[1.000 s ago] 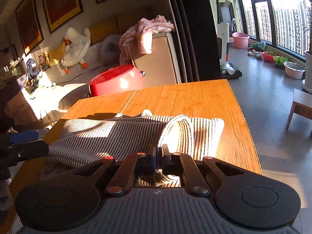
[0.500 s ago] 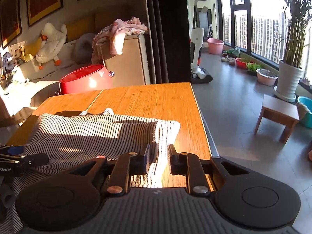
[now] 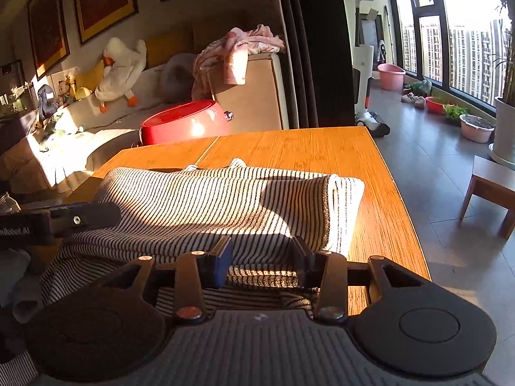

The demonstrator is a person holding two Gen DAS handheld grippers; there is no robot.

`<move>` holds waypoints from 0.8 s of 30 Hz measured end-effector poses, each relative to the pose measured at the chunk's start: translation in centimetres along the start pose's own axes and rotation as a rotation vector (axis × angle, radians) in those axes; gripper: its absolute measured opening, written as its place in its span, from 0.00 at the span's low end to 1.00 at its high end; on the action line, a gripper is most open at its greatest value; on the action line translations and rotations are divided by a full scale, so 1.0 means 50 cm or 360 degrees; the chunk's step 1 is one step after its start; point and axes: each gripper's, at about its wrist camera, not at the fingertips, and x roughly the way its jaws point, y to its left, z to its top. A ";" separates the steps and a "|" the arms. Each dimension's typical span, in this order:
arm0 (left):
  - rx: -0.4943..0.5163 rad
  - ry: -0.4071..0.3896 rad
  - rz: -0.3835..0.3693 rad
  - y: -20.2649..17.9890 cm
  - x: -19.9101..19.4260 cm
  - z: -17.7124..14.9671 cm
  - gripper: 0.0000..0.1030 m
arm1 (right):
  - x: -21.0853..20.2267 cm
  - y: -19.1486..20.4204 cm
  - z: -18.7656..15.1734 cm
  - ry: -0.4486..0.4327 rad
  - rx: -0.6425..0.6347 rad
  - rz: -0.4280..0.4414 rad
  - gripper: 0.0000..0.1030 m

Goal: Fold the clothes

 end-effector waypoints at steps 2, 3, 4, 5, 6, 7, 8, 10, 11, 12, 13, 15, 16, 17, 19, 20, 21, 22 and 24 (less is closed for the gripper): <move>-0.0039 0.0009 0.0001 0.012 0.009 0.008 1.00 | 0.008 -0.003 0.006 0.0000 0.0002 0.0017 0.40; -0.0022 -0.0003 0.0030 0.015 0.013 0.010 1.00 | 0.014 -0.004 0.010 0.0000 0.0001 0.0024 0.40; -0.0015 -0.0003 0.0055 0.022 0.019 0.012 1.00 | 0.022 -0.003 0.015 -0.0001 0.0003 0.0030 0.40; -0.0027 -0.0002 0.0070 0.029 0.024 0.016 1.00 | 0.032 -0.001 0.022 -0.0001 0.0003 0.0037 0.41; -0.0035 -0.0003 0.0087 0.036 0.028 0.020 1.00 | 0.043 0.001 0.028 -0.0001 0.0003 0.0044 0.41; -0.0033 -0.0010 0.0106 0.041 0.030 0.023 1.00 | 0.052 0.005 0.033 -0.0001 -0.0002 0.0051 0.41; -0.0034 -0.0013 0.0113 0.046 0.030 0.025 1.00 | 0.062 0.009 0.038 -0.0001 -0.0007 0.0058 0.41; -0.0050 -0.0016 0.0114 0.053 0.027 0.025 1.00 | 0.075 0.016 0.046 0.0000 -0.0018 0.0074 0.43; -0.0054 -0.0017 0.0109 0.054 0.022 0.023 1.00 | 0.074 0.016 0.045 -0.0001 -0.0017 0.0079 0.44; -0.0048 -0.0021 0.0109 0.053 0.018 0.021 1.00 | 0.073 0.015 0.044 -0.0003 -0.0016 0.0085 0.44; -0.0040 -0.0027 0.0114 0.052 0.015 0.021 1.00 | 0.069 0.011 0.043 -0.0007 -0.0006 0.0096 0.44; -0.0035 -0.0037 0.0133 0.049 0.008 0.018 1.00 | 0.059 0.000 0.042 -0.0008 -0.0005 0.0096 0.44; -0.0036 -0.0040 0.0142 0.048 0.004 0.017 1.00 | 0.052 -0.005 0.041 -0.0007 -0.0010 0.0094 0.44; -0.0041 -0.0039 0.0147 0.048 0.002 0.015 1.00 | 0.047 -0.008 0.040 -0.0003 -0.0019 0.0083 0.44; -0.0051 -0.0035 0.0156 0.048 -0.002 0.013 1.00 | 0.040 -0.008 0.040 0.0003 -0.0047 0.0041 0.43; -0.0053 -0.0033 0.0160 0.049 -0.002 0.014 1.00 | 0.037 -0.004 0.042 -0.0004 -0.0084 -0.0031 0.43; -0.0055 -0.0029 0.0165 0.049 -0.001 0.015 1.00 | 0.033 0.002 0.044 -0.0022 -0.0119 -0.0123 0.44; -0.0058 -0.0022 0.0174 0.048 -0.003 0.013 1.00 | 0.022 0.003 0.048 -0.0057 -0.0114 -0.0157 0.44; -0.0051 -0.0026 0.0180 0.045 -0.006 0.011 1.00 | -0.001 0.003 0.058 -0.0129 -0.0099 -0.0217 0.43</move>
